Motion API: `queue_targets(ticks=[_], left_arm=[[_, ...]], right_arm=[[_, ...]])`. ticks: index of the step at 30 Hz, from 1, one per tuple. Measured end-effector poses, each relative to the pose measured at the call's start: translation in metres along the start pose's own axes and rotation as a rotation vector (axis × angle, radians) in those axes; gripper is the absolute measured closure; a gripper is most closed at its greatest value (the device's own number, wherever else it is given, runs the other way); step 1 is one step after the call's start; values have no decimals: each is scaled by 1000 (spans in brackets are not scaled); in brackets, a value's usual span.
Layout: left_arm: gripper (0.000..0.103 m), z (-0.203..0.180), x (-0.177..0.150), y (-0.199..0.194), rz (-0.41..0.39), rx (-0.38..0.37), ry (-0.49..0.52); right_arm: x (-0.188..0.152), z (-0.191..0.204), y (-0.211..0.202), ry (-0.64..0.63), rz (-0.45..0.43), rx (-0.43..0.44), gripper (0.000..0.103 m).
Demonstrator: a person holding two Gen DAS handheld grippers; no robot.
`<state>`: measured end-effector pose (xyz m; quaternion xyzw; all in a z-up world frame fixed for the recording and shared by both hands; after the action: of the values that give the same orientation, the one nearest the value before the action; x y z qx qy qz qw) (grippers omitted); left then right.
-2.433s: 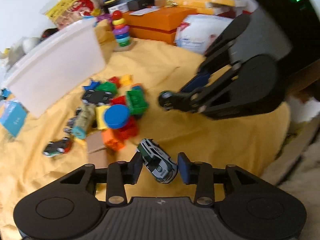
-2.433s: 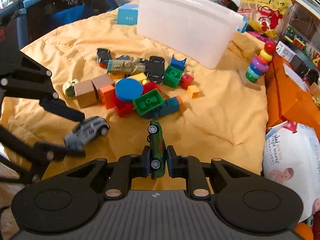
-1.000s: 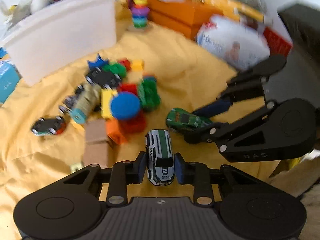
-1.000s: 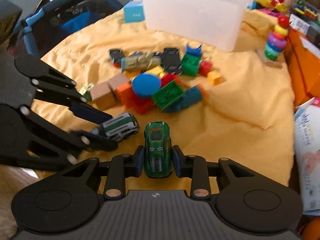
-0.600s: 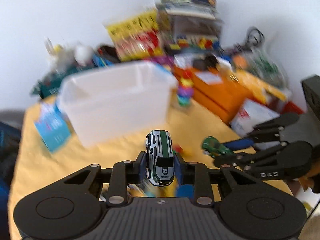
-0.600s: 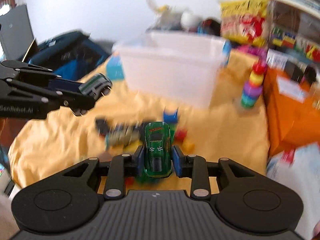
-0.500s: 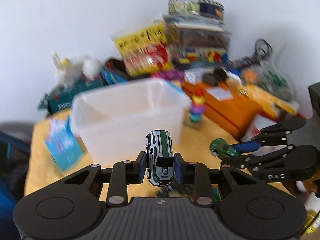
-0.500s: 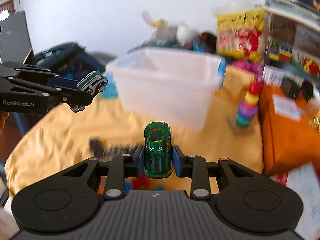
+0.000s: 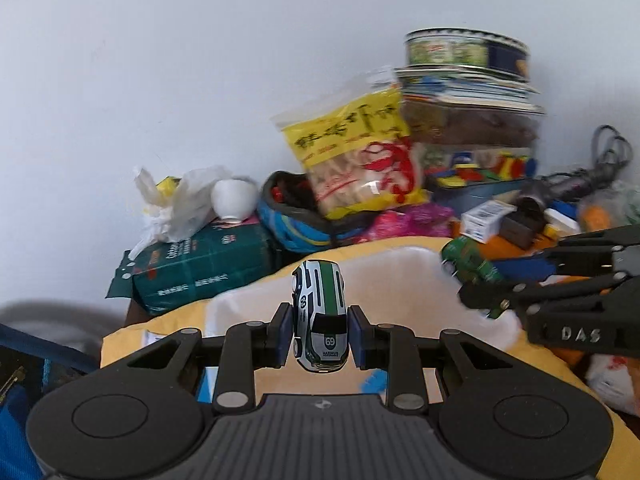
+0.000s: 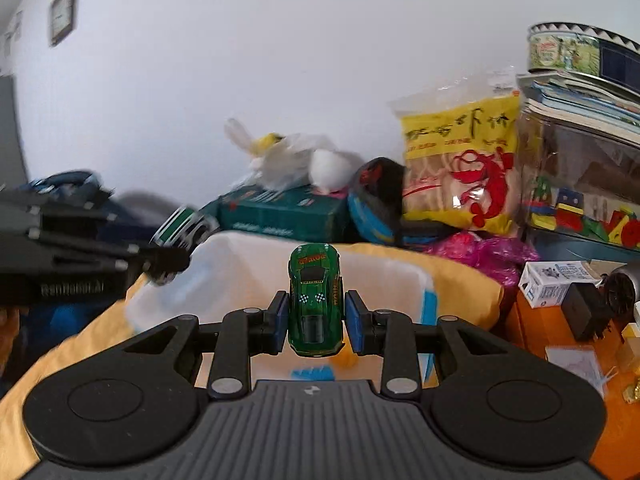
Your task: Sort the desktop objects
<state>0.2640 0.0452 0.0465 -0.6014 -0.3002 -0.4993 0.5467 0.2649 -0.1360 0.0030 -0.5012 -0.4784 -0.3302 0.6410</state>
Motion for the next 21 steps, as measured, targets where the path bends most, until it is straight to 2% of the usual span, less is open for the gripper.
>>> queue_targets(ticks=[4, 8, 10, 11, 12, 14, 16, 18, 21], left_arm=[[70, 10, -5, 25, 31, 30, -4], [69, 13, -21, 38, 88, 13, -31], [62, 14, -23, 32, 73, 15, -38], [54, 16, -22, 30, 67, 18, -39], [52, 17, -21, 26, 60, 19, -39], [50, 17, -17, 16, 45, 19, -35], [41, 17, -13, 2, 34, 25, -41], [31, 13, -12, -13, 15, 18, -49], [30, 2, -21, -36, 20, 10, -55]], right_arm=[[3, -11, 24, 44, 17, -44, 70], [-11, -16, 42, 70, 69, -69, 68], [-12, -15, 36, 68, 60, -66, 68], [-12, -14, 32, 60, 53, -63, 68], [-10, -13, 28, 53, 48, -59, 67], [-8, -13, 19, 52, 36, -50, 62], [-5, -14, 12, 59, 29, -40, 59], [-7, -14, 0, 73, 25, -23, 48], [-15, -10, -20, 69, 29, 3, 42]])
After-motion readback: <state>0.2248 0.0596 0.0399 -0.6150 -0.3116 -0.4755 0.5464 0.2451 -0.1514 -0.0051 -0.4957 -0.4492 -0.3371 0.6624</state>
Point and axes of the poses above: each gripper's, at about its wrist camera, not at the fingertips, and y roughly the way its jaws point, z to its left, x to its top, the point moved 7 cm from there along y, roughly the way its jaws point, and after that the axes turned 9 degrees about -z, right-handed, at the moved point
